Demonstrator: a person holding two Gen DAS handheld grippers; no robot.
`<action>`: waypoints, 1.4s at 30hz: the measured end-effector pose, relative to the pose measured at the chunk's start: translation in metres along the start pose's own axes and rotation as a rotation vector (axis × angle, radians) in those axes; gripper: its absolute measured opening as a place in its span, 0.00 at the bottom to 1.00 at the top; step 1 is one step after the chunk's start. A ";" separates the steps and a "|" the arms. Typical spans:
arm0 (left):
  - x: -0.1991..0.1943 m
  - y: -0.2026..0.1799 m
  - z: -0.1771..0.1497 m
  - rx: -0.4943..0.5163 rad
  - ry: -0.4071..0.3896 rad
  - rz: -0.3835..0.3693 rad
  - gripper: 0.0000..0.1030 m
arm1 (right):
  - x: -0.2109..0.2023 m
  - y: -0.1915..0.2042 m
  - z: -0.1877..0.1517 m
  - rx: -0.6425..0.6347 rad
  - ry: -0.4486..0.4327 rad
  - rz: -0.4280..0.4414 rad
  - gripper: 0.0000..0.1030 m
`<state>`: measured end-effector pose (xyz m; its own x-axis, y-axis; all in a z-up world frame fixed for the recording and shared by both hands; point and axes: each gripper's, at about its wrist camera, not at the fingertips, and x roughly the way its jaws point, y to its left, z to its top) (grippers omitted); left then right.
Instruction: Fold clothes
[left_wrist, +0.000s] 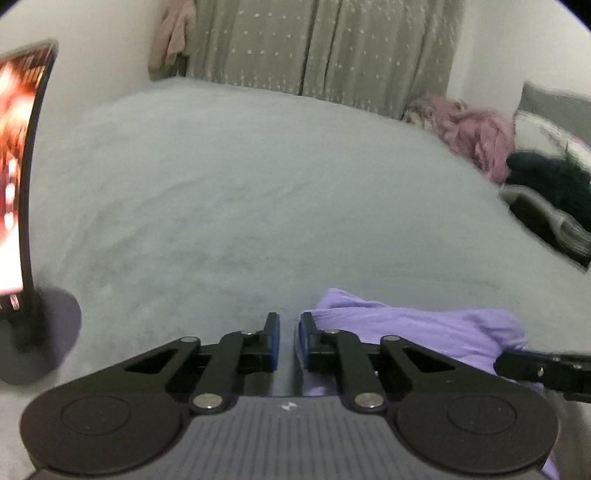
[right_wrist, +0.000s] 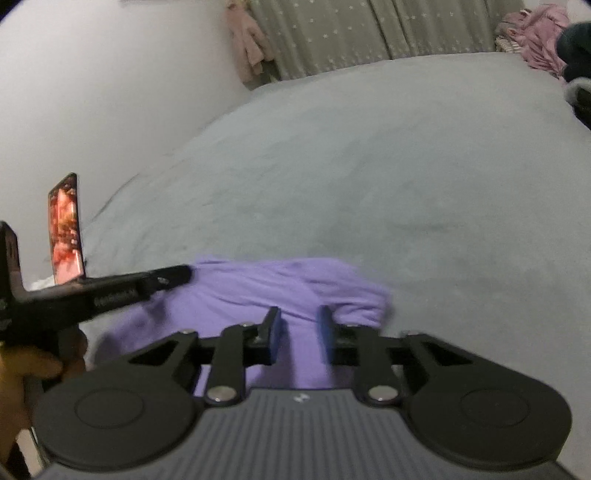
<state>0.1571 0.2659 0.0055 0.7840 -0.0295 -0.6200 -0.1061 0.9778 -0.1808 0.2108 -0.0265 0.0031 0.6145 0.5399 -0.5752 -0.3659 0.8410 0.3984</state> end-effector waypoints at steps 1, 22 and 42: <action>-0.004 0.000 0.003 0.001 -0.004 0.003 0.11 | 0.000 -0.002 0.000 0.014 -0.003 0.011 0.14; -0.020 0.001 -0.002 0.007 -0.071 -0.128 0.05 | 0.036 -0.002 0.020 -0.073 -0.080 -0.145 0.05; -0.068 0.001 -0.065 0.156 -0.026 -0.257 0.04 | -0.032 0.049 -0.063 -0.182 -0.107 -0.096 0.21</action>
<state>0.0640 0.2551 -0.0019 0.7885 -0.2772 -0.5490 0.1915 0.9589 -0.2092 0.1291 0.0000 -0.0037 0.7197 0.4585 -0.5214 -0.4163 0.8860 0.2044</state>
